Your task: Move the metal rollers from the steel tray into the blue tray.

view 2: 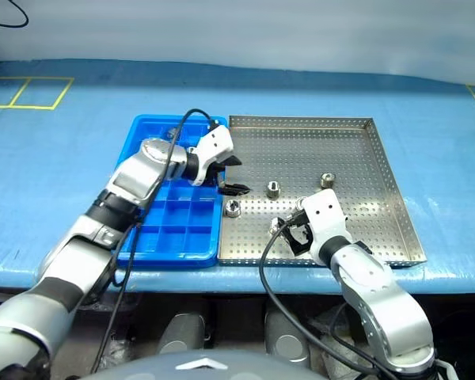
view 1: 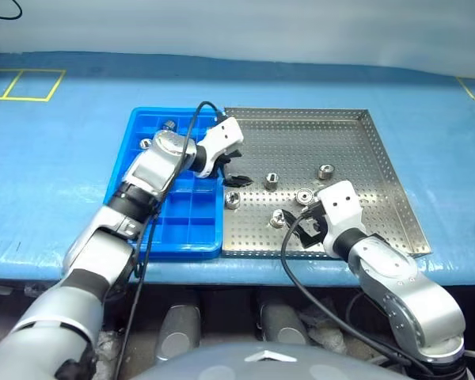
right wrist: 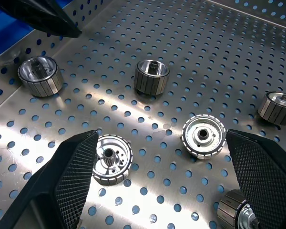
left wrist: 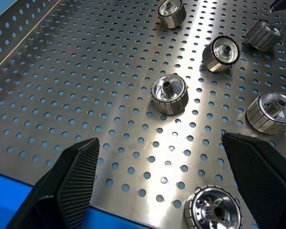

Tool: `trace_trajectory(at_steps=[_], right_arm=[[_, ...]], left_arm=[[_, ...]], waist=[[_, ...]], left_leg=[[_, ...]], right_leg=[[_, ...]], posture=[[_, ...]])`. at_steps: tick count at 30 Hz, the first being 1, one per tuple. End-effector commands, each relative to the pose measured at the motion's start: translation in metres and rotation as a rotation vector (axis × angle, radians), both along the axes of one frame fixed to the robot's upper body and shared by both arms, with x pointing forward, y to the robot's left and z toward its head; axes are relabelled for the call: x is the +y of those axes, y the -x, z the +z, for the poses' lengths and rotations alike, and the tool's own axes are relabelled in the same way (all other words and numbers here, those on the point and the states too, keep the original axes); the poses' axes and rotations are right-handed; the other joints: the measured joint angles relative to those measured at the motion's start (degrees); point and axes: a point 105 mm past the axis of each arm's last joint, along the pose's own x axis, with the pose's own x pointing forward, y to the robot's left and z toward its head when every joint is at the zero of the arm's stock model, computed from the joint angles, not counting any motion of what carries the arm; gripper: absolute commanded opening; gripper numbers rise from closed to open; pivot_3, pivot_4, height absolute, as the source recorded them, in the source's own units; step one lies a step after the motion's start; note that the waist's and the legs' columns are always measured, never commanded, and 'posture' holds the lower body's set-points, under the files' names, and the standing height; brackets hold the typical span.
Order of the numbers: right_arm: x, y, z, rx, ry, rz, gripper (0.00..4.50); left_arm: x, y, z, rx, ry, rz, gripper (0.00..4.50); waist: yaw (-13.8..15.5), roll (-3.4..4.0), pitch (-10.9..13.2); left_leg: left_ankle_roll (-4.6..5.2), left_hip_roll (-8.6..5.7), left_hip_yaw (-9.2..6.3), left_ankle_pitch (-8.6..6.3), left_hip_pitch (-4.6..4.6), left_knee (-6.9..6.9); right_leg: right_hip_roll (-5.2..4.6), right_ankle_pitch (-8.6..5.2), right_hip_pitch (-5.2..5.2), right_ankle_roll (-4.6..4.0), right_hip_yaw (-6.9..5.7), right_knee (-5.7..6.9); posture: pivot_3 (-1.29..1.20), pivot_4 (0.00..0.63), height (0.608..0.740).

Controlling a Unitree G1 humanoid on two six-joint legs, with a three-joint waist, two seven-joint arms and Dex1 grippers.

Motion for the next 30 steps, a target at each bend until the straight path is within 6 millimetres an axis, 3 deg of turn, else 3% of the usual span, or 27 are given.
trace_trajectory(at_steps=[1,10,21,24,30], right_arm=[[0.003,0.001,0.011,-0.058,-0.006,0.001,4.50],[0.002,0.003,0.009,-0.060,-0.018,-0.027,4.50],[0.001,0.003,0.009,-0.066,-0.021,-0.043,4.50],[0.001,0.002,0.009,-0.068,-0.021,-0.042,4.50],[0.002,0.001,0.010,-0.071,-0.022,-0.036,4.50]], left_arm=[[-0.019,-0.005,0.012,-0.045,0.003,-0.055,4.48],[-0.047,-0.006,-0.012,0.002,-0.017,-0.085,4.48],[-0.050,-0.011,-0.044,-0.014,-0.046,0.009,4.48],[-0.051,-0.013,-0.045,-0.014,-0.004,0.046,3.89],[-0.052,-0.012,-0.047,-0.003,0.030,0.055,1.91]], waist=[[-0.20,0.00,0.00],[-1.48,0.00,0.00],[-1.80,0.00,0.00],[-1.80,0.00,0.00],[-1.81,0.00,0.00]], left_leg=[[0.01,-0.01,0.01,-0.01,0.00,0.00],[0.06,-0.01,0.02,-0.04,-0.01,-0.01],[0.06,-0.02,0.03,-0.04,-0.02,0.03],[0.06,-0.04,0.03,-0.04,-0.01,0.03],[0.06,-0.04,0.04,-0.04,-0.01,0.03]], right_leg=[[0.00,0.00,0.01,0.01,0.01,-0.02],[0.01,0.06,-0.01,0.11,0.06,-0.05],[0.01,0.14,0.01,0.26,0.11,-0.06],[0.01,0.16,0.02,0.29,0.13,-0.06],[0.01,0.17,0.02,0.31,0.14,-0.05]], posture=[[-0.09,0.150,0.740],[-0.13,0.150,0.740],[-0.13,0.150,0.740],[-0.13,0.150,0.740],[-0.12,0.150,0.740]])
